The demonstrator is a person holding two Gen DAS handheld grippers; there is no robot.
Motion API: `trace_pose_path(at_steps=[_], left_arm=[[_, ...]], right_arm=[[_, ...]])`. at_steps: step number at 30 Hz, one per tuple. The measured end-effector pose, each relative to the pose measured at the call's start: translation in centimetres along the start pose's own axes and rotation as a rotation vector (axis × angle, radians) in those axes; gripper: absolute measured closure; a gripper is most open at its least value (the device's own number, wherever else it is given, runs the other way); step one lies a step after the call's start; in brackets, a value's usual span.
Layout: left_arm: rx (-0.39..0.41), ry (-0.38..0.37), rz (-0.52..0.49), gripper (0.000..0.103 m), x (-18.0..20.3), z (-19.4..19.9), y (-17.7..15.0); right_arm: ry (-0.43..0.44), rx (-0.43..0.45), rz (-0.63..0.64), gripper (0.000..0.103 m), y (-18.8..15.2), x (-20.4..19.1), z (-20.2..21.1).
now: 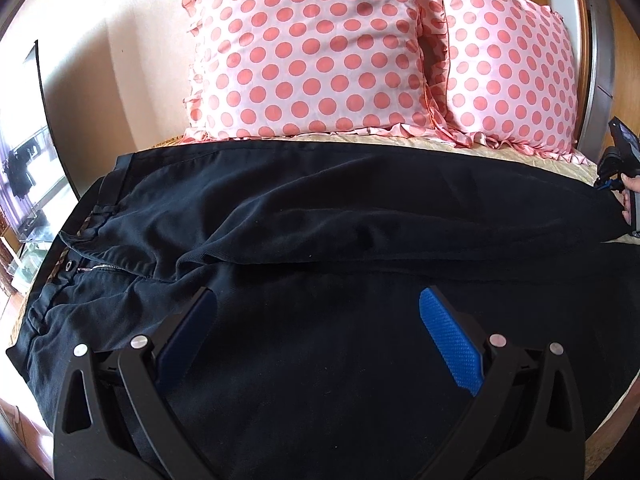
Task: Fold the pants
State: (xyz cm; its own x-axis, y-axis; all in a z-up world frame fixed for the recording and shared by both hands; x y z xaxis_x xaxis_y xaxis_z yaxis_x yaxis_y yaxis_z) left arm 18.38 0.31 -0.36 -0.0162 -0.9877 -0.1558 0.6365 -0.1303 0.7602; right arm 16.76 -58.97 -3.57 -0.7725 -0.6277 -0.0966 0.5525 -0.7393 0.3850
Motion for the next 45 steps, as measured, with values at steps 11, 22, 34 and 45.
trace_pose_path(at_steps=[11, 22, 34, 45], left_arm=[[0.046, 0.021, 0.099, 0.002, -2.5, 1.4, 0.3], [0.061, 0.017, 0.093, 0.002, -3.2, 2.2, -0.5], [0.044, 0.032, 0.085, 0.002, -2.5, 0.8, 0.6], [0.052, 0.043, 0.085, 0.002, -1.7, 1.6, 1.0]], right_arm=[[0.389, 0.152, -0.109, 0.103, -4.0, 2.8, 9.1], [0.142, 0.060, 0.031, 0.029, 1.0, 1.3, 6.3], [0.142, -0.107, 0.122, 0.053, 1.8, 4.4, 0.2], [0.378, 0.024, 0.132, 0.087, 1.8, 4.9, 4.9]])
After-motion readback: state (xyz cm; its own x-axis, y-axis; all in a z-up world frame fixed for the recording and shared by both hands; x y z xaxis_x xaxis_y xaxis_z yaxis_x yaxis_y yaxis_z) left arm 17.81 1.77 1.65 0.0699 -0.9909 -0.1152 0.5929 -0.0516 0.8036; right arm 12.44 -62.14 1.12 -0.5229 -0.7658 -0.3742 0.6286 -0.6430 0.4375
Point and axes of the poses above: each gripper's, at about its wrist camera, not at the fingertips, and z roughly against the way its jaws point, x to its right, y to its top, the point moved 5 cm from there along -z, roughly the way its jaws point, and after that the axes turned 8 degrees about y, right-handed, at the moved point
